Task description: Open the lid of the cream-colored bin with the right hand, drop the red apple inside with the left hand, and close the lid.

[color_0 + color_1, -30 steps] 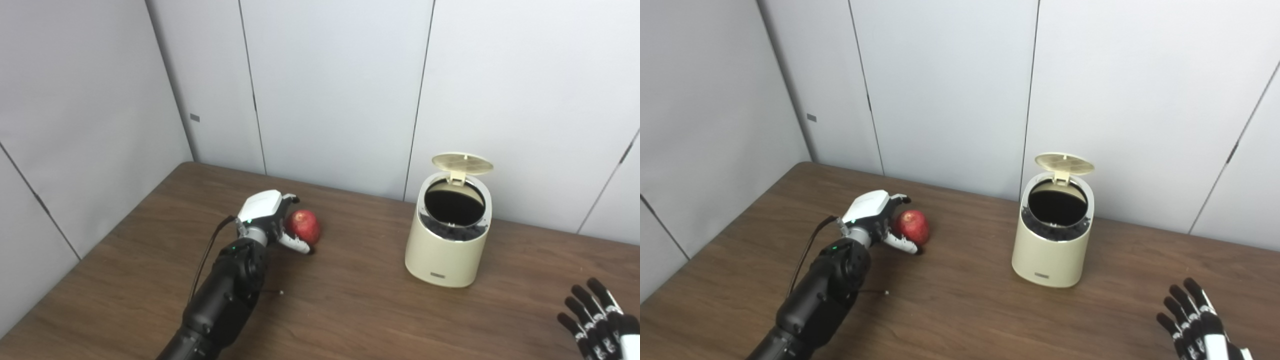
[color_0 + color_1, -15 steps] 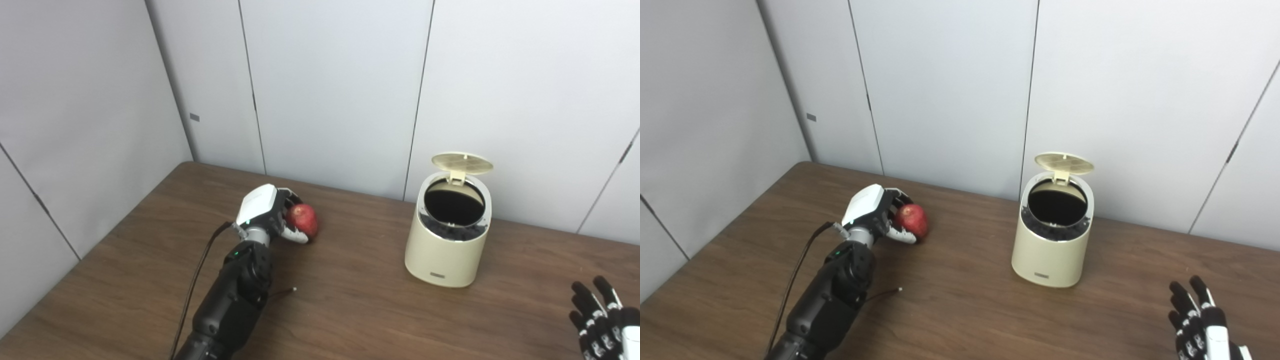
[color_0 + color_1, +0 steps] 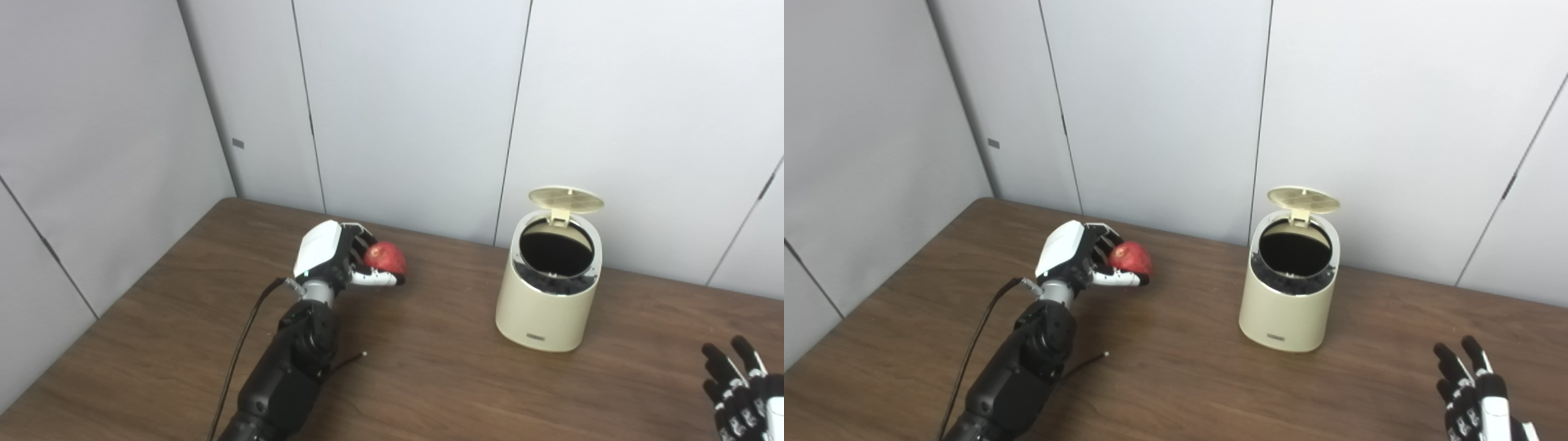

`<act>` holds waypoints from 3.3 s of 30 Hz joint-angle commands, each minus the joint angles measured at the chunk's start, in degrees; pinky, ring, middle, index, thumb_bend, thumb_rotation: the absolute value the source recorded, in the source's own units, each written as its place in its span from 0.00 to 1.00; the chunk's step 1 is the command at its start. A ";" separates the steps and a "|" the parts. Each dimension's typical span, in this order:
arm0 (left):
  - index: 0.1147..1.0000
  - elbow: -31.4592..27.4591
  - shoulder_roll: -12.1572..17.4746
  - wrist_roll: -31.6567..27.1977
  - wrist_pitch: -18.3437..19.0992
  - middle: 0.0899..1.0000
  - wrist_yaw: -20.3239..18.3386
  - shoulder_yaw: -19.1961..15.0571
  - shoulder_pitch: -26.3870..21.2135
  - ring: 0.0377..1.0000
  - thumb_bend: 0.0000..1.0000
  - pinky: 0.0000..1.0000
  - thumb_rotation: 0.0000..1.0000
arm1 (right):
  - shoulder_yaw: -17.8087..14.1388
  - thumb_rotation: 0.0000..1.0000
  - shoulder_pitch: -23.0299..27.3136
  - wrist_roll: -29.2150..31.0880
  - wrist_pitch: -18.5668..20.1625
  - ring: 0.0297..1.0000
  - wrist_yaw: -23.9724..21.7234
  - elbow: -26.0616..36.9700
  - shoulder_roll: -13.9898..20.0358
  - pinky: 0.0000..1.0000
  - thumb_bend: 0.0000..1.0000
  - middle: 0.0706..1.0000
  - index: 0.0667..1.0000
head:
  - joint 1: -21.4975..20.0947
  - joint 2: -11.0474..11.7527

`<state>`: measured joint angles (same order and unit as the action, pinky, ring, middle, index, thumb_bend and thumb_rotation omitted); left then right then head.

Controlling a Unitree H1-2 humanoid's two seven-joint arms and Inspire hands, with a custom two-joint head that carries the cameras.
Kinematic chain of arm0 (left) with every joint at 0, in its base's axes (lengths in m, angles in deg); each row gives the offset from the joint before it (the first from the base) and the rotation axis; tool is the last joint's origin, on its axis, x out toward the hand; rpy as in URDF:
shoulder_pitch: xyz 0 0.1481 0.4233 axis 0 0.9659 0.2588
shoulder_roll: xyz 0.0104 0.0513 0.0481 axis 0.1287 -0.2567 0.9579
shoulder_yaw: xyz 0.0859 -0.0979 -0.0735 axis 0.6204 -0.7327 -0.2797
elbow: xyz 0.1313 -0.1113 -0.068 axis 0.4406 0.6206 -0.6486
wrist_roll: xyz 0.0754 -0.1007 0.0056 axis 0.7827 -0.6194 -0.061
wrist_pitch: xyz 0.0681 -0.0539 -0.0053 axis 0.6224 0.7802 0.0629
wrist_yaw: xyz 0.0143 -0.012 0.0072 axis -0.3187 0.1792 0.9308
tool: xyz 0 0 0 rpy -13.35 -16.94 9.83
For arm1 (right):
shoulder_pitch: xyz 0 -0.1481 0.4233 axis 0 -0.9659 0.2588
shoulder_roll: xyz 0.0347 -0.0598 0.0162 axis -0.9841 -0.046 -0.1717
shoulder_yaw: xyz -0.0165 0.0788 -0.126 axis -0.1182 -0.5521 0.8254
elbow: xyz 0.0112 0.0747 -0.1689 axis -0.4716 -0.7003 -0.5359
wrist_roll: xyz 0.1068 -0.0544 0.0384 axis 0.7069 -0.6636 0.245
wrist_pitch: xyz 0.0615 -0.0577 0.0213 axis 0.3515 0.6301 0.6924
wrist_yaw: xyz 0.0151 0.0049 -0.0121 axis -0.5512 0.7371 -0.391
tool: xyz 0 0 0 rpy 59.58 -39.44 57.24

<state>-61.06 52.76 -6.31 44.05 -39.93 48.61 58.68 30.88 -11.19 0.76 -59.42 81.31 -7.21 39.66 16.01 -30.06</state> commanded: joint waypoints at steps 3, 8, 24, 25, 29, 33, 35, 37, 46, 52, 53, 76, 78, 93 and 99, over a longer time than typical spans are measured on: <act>0.39 -4.38 0.85 -0.27 -0.72 0.47 1.64 -0.43 -0.28 0.42 0.48 0.35 0.00 | 0.24 0.99 1.43 -0.62 -1.04 1.00 -0.10 2.40 0.26 1.00 0.54 0.95 1.00 | -2.07 0.11; 0.39 -10.71 0.16 0.01 -2.92 0.47 2.28 0.24 1.63 0.42 0.48 0.38 0.00 | 0.12 1.00 1.33 -0.52 -2.33 1.00 -0.11 1.12 -0.42 1.00 0.48 0.97 1.00 | -5.10 0.52; 0.43 -25.82 -5.60 0.98 -4.30 0.45 -0.16 3.15 1.29 0.41 0.47 0.32 0.00 | -0.47 0.92 0.48 -1.24 -12.99 1.00 -2.04 -9.72 -0.14 1.00 0.54 0.95 1.00 | -13.01 1.88; 0.42 -26.37 -5.88 1.40 -4.16 0.45 -0.38 3.48 1.01 0.41 0.48 0.33 0.00 | -0.34 0.91 0.47 -1.34 -13.40 1.00 -2.16 -10.11 -0.12 1.00 0.56 0.94 1.00 | -13.37 2.04; 0.42 -27.69 -7.12 2.42 -3.36 0.45 -0.79 4.24 -0.05 0.41 0.48 0.33 0.00 | 0.13 0.88 0.45 -2.04 -14.94 1.00 -2.13 -11.36 -0.28 1.00 0.60 0.93 0.99 | -14.68 2.57; 0.42 -28.07 -8.89 3.11 -3.53 0.44 -0.92 5.30 -1.44 0.41 0.48 0.34 0.00 | 0.56 0.88 0.47 -3.01 -15.76 1.00 -1.66 -12.47 -0.64 1.00 0.61 0.92 0.98 | -16.22 3.27; 0.42 -28.03 -9.58 3.62 -3.52 0.44 -1.01 5.73 -1.95 0.40 0.48 0.34 0.00 | 0.67 0.88 0.54 -3.07 -15.85 1.00 -1.63 -12.81 -0.74 1.00 0.62 0.93 0.98 | -16.32 3.33; 0.42 -27.75 -10.81 3.81 -3.43 0.45 -0.92 6.30 -2.64 0.41 0.48 0.34 0.00 | 0.88 0.87 0.47 -3.33 -15.82 1.00 -1.49 -12.85 -0.95 1.00 0.62 0.92 0.98 | -16.55 3.58; 0.42 -20.45 -15.08 2.70 -6.52 0.47 2.30 6.85 -5.44 0.41 0.48 0.34 0.00 | 1.34 0.88 0.19 -3.37 -14.87 1.00 -1.26 -12.30 -1.72 1.00 0.64 0.93 0.99 | -16.96 3.94; 0.41 -15.70 -16.78 2.47 -8.26 0.46 4.46 7.33 -6.77 0.40 0.48 0.35 0.00 | 1.30 0.88 0.42 -3.61 -15.87 1.00 -1.23 -12.87 -1.82 1.00 0.63 0.93 1.00 | -16.90 4.03; 0.41 -15.21 -16.89 2.57 -8.42 0.46 4.68 7.45 -6.91 0.40 0.48 0.35 0.00 | 1.25 0.88 0.46 -3.55 -16.03 1.00 -1.25 -13.00 -1.83 1.00 0.62 0.93 1.00 | -16.90 4.03; 0.42 -1.65 -18.36 1.70 -13.21 0.46 11.83 8.93 -10.67 0.40 0.48 0.34 0.00 | 1.32 0.87 0.86 -3.11 -17.84 1.00 -1.43 -14.63 -2.67 1.00 0.61 0.93 1.00 | -18.01 4.74; 0.44 -1.12 -18.65 1.60 -13.31 0.46 12.16 9.13 -10.73 0.39 0.47 0.32 0.00 | 1.38 0.87 0.80 -3.16 -18.07 1.00 -1.55 -14.73 -2.60 1.00 0.61 0.93 1.00 | -18.05 4.71; 0.40 2.93 -19.14 1.28 -14.13 0.49 15.23 10.43 -12.12 0.40 0.47 0.31 0.00 | 1.42 0.86 0.63 -2.75 -18.32 1.00 -1.91 -14.95 -2.54 1.00 0.64 0.92 1.00 | -17.78 4.76; 0.44 3.64 -18.38 2.06 -13.20 0.48 15.32 11.35 -11.96 0.40 0.47 0.33 0.00 | 1.25 0.85 0.62 -2.21 -18.05 0.99 -1.78 -14.71 -2.61 1.00 0.63 0.92 1.00 | -17.66 4.61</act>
<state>-57.37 34.61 -5.29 31.26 -24.42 59.13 49.48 31.97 -11.34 -2.13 -76.10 80.03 -22.47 37.37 -1.58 -25.40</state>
